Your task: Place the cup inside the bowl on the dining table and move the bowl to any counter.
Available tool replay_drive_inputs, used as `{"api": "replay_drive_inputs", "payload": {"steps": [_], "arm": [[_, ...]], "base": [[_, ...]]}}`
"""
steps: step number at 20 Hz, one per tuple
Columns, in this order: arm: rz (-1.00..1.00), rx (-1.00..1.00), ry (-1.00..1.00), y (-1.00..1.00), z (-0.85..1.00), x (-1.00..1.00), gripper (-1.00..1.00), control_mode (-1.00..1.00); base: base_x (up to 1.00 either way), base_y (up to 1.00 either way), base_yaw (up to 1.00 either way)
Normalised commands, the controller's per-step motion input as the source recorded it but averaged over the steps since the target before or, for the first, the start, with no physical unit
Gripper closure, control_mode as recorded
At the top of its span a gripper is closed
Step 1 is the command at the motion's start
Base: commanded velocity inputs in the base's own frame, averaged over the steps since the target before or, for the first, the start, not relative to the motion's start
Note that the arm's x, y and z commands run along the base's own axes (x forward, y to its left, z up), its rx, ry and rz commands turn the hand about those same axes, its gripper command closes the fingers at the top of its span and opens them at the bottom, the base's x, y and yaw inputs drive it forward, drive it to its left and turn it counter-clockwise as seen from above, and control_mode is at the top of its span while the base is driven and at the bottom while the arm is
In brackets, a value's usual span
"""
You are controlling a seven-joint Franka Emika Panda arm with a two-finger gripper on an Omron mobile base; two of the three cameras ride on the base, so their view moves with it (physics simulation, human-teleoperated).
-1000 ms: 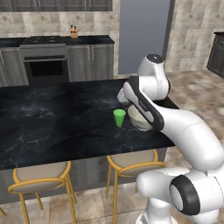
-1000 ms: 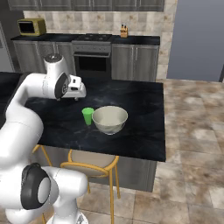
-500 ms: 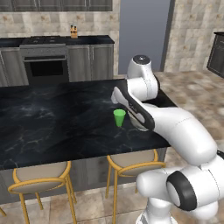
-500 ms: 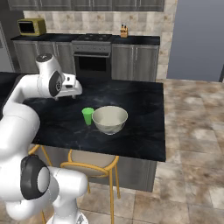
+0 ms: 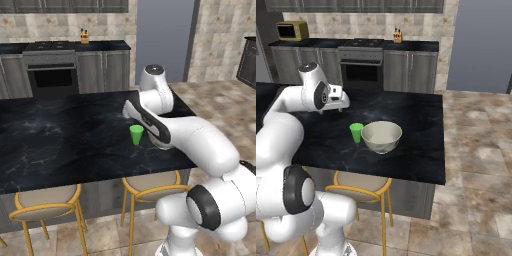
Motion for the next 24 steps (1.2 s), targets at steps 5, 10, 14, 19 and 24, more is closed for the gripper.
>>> {"api": "replay_drive_inputs", "payload": {"steps": [5,10,14,19,24], "arm": [[0.00,0.00,0.00,0.10,-0.14,0.30,-1.00,-1.00],[0.00,0.00,0.00,0.03,-0.14,0.30,-1.00,-1.00],[0.00,0.00,0.00,0.00,-0.11,0.33,-1.00,-1.00],[0.00,-0.01,0.00,0.00,-0.03,0.32,-1.00,-1.00],[0.00,-0.01,0.00,0.00,-0.03,0.27,-1.00,-1.00]], "base": [[0.00,0.00,0.00],[0.00,0.00,0.00],[0.00,0.00,0.00],[0.00,0.00,0.00],[0.00,0.00,0.00]]}}
